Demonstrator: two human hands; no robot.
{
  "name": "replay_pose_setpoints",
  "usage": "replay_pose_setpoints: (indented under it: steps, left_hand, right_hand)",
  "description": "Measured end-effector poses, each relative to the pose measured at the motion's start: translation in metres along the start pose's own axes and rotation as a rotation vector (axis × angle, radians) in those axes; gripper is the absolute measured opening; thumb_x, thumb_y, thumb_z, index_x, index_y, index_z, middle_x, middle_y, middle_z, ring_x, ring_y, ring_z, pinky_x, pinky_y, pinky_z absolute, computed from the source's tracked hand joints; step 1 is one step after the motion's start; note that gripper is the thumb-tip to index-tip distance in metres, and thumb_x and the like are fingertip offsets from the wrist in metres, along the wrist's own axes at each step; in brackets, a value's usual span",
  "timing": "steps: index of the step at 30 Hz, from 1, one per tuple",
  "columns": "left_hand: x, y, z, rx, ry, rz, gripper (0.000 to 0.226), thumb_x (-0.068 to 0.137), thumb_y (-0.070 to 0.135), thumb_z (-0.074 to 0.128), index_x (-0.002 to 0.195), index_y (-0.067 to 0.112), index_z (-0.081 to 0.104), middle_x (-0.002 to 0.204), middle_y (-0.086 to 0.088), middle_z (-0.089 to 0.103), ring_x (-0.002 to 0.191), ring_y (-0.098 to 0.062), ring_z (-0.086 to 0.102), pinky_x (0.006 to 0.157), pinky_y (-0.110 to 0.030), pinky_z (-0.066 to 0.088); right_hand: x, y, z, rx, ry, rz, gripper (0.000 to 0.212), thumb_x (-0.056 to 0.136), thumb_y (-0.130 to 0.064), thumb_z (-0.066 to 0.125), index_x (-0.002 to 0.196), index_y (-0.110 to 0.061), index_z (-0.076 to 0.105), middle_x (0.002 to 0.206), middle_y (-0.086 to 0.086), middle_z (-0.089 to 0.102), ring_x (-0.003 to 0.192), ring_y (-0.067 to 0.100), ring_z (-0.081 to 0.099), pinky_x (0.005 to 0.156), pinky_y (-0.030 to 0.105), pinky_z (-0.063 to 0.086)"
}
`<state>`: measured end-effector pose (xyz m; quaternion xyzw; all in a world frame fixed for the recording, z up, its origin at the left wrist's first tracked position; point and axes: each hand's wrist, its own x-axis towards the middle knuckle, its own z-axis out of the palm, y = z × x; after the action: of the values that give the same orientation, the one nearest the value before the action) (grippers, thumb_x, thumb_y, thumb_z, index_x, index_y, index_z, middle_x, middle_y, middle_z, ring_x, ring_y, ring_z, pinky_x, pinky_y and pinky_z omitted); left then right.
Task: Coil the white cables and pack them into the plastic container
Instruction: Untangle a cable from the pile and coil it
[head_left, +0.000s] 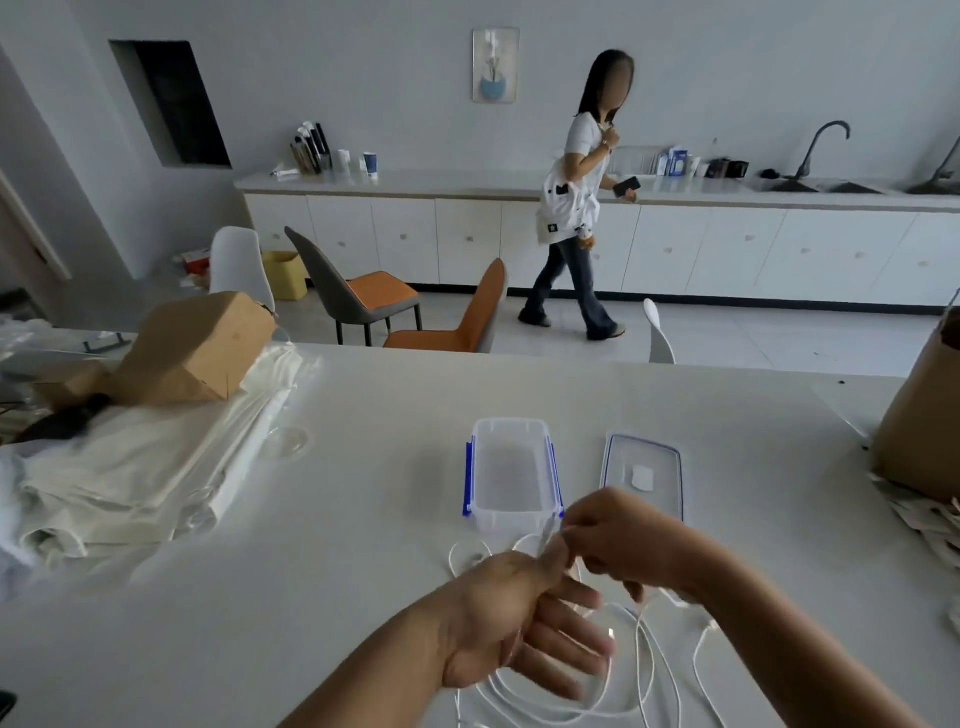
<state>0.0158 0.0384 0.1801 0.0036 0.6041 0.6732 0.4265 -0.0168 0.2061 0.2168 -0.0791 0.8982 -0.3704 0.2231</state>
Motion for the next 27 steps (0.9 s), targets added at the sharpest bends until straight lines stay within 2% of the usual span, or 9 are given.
replay_pose_setpoints:
  steps: [3, 7, 10, 13, 15, 17, 20, 24, 27]
  left_hand:
    - [0.01, -0.012, -0.007, -0.079, 0.144, 0.123, 0.068, 0.093, 0.06, 0.042, 0.129, 0.005, 0.058, 0.122, -0.018, 0.07, 0.113, -0.029, 0.068, 0.095, -0.039, 0.055]
    - [0.009, -0.003, -0.016, -0.52, 0.095, 0.278, 0.061, 0.101, 0.048, 0.03, 0.134, 0.001, 0.052, 0.141, -0.018, 0.056, 0.133, -0.028, 0.052, 0.117, -0.046, 0.033]
    - [0.011, 0.003, -0.013, -0.501, 0.139, 0.333, 0.072, 0.093, 0.054, 0.03, 0.146, 0.008, 0.041, 0.14, -0.014, 0.058, 0.132, -0.027, 0.053, 0.112, -0.04, 0.039]
    - [0.01, 0.002, -0.011, -0.594, 0.139, 0.42, 0.059, 0.095, 0.058, 0.031, 0.148, 0.033, 0.037, 0.137, -0.015, 0.061, 0.125, -0.036, 0.058, 0.113, -0.047, 0.037]
    - [0.003, 0.005, -0.018, -0.747, 0.094, 0.49, 0.048, 0.096, 0.055, 0.034, 0.139, 0.039, 0.048, 0.129, -0.023, 0.064, 0.112, -0.04, 0.066, 0.102, -0.05, 0.048]
    - [-0.007, 0.008, -0.026, -0.833, 0.002, 0.525, 0.05, 0.096, 0.051, 0.038, 0.131, 0.025, 0.063, 0.109, -0.027, 0.071, 0.087, -0.037, 0.074, 0.078, -0.045, 0.06]
    - [-0.015, 0.004, -0.027, -0.569, -0.067, 0.342, 0.065, 0.096, 0.053, 0.034, 0.115, 0.002, 0.07, 0.078, -0.025, 0.073, 0.057, -0.03, 0.071, 0.057, -0.035, 0.058]
    - [-0.017, 0.002, -0.014, -0.068, -0.125, 0.152, 0.074, 0.097, 0.062, 0.03, 0.115, 0.001, 0.067, 0.092, -0.029, 0.072, 0.072, -0.033, 0.073, 0.069, -0.04, 0.056]
    - [-0.013, 0.007, -0.014, 0.097, -0.051, 0.143, 0.077, 0.097, 0.062, 0.031, 0.118, -0.005, 0.063, 0.11, -0.032, 0.069, 0.091, -0.038, 0.072, 0.079, -0.042, 0.057]
  right_hand:
    - [-0.014, -0.026, -0.003, -0.017, 0.146, -0.08, 0.028, 0.083, -0.015, 0.056, 0.056, -0.016, 0.062, 0.046, -0.007, 0.049, 0.046, 0.011, 0.041, 0.045, 0.024, 0.035]
    - [-0.034, -0.026, 0.023, 0.162, 0.285, -0.118, 0.034, 0.094, -0.027, 0.057, 0.061, -0.024, 0.06, 0.047, -0.012, 0.05, 0.049, 0.006, 0.04, 0.055, 0.028, 0.035]
    - [-0.041, -0.021, 0.055, -0.003, 0.337, -0.243, 0.028, 0.093, -0.05, 0.047, 0.086, -0.026, 0.057, 0.065, -0.006, 0.06, 0.06, 0.014, 0.05, 0.065, 0.036, 0.044]
    - [-0.05, -0.01, 0.092, -0.211, 0.279, -0.268, 0.063, 0.078, -0.079, 0.016, 0.098, -0.029, 0.05, 0.087, 0.0, 0.068, 0.079, 0.018, 0.062, 0.073, 0.034, 0.049]
    - [-0.052, 0.006, 0.098, -0.152, 0.17, -0.204, 0.051, 0.086, -0.072, 0.029, 0.09, -0.028, 0.057, 0.085, -0.017, 0.068, 0.077, 0.004, 0.063, 0.079, 0.03, 0.049]
    - [-0.045, 0.028, 0.087, -0.026, 0.045, -0.047, 0.03, 0.095, -0.04, 0.053, 0.07, -0.026, 0.061, 0.064, -0.017, 0.06, 0.058, -0.002, 0.053, 0.066, 0.02, 0.045]
    - [-0.028, 0.045, 0.059, 0.012, 0.089, -0.021, 0.034, 0.084, -0.05, 0.062, 0.06, -0.025, 0.062, 0.053, -0.006, 0.049, 0.049, 0.001, 0.041, 0.053, 0.021, 0.035]
    - [-0.007, 0.014, 0.028, -0.048, 0.222, -0.086, 0.033, 0.079, -0.04, 0.063, 0.056, -0.019, 0.053, 0.05, -0.009, 0.043, 0.051, 0.004, 0.034, 0.051, 0.03, 0.034]
    - [-0.007, -0.016, 0.02, -0.153, 0.273, -0.085, 0.022, 0.087, -0.026, 0.057, 0.069, -0.014, 0.059, 0.056, -0.005, 0.055, 0.055, 0.014, 0.05, 0.056, 0.033, 0.044]
